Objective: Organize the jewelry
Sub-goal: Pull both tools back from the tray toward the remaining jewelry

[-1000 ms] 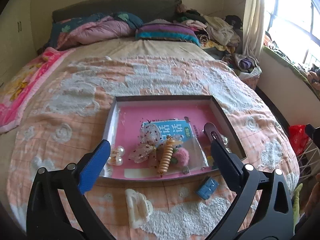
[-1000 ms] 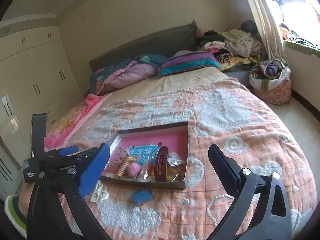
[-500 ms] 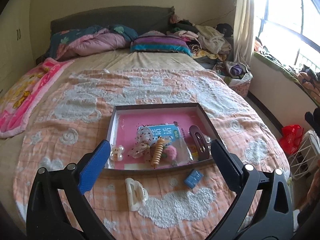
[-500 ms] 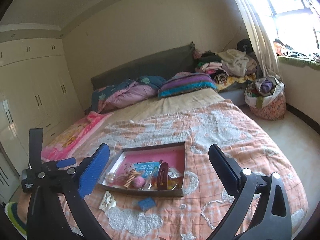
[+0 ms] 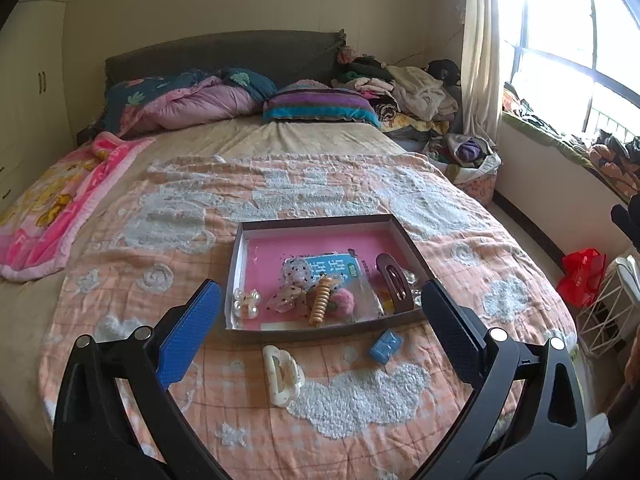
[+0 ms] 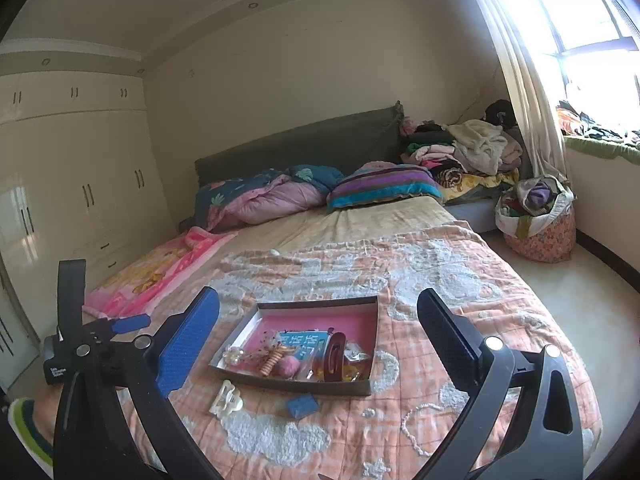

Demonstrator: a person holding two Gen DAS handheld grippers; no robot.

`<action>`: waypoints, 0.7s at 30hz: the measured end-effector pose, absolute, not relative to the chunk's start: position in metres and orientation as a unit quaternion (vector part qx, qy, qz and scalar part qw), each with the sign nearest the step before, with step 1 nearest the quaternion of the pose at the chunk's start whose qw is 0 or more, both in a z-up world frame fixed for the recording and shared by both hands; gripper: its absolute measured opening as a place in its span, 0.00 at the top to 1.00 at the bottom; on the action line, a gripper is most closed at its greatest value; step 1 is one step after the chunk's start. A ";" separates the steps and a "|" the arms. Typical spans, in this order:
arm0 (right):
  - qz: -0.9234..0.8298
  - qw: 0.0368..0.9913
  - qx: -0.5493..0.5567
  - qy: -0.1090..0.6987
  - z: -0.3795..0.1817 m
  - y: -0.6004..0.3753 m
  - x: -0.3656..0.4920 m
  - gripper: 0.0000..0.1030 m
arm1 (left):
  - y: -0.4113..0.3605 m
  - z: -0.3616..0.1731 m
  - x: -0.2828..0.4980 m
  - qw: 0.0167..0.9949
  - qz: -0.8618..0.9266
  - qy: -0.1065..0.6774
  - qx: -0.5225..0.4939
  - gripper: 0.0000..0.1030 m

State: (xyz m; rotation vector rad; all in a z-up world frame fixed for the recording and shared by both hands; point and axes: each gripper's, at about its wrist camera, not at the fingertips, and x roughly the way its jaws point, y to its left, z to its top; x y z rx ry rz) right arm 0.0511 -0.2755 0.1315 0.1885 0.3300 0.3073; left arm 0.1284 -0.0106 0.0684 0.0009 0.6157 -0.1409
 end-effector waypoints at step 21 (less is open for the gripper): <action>0.179 0.963 0.039 0.197 0.111 -0.250 0.019 0.04 | -0.008 0.064 0.083 0.954 -0.065 0.290 0.022 0.09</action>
